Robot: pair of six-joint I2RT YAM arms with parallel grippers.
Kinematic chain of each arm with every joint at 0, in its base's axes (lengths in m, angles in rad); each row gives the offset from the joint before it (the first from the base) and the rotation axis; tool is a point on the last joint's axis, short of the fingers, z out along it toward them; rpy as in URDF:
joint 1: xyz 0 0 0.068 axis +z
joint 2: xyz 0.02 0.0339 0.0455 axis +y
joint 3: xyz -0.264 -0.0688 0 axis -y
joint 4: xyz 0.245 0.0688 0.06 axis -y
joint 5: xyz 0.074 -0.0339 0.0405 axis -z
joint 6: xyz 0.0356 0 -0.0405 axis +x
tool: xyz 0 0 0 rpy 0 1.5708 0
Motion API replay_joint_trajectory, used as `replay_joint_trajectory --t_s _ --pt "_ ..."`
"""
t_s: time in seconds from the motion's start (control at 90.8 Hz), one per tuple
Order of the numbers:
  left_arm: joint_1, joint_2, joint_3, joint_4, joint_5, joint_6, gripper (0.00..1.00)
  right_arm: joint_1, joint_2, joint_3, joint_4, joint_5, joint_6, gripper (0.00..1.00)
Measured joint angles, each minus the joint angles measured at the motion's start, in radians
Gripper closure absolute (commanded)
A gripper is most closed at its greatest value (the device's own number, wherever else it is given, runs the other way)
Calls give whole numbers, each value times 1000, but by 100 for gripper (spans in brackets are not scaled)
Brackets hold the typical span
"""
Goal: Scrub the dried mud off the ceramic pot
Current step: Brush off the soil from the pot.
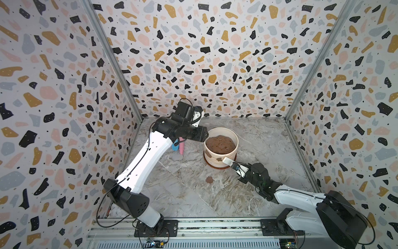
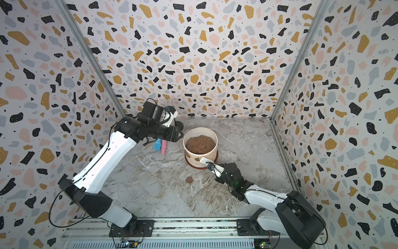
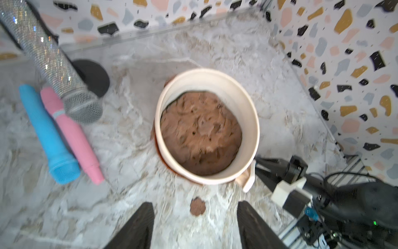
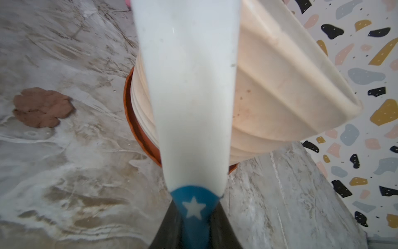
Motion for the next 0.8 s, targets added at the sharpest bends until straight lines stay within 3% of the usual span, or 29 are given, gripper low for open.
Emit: replay_joint_trajectory --t_s 0.187,0.352,0.462,0.562,0.694,0.804 --pt "63 -124 -223 23 -30 51 32 38 174 -3 226 91 -95 100" --pt "99 -187 -294 44 -55 86 29 85 171 -3 261 120 -127 100" --pt "107 -220 -310 58 -40 117 23 120 42 0 169 91 -129 100" --pt "111 -231 -311 57 59 214 13 134 -135 13 23 27 -96 100" --pt "108 -211 -274 3 247 422 16 140 -335 61 -170 3 43 100" --pt "80 -164 -200 -21 320 598 18 132 -423 122 -317 60 201 100"
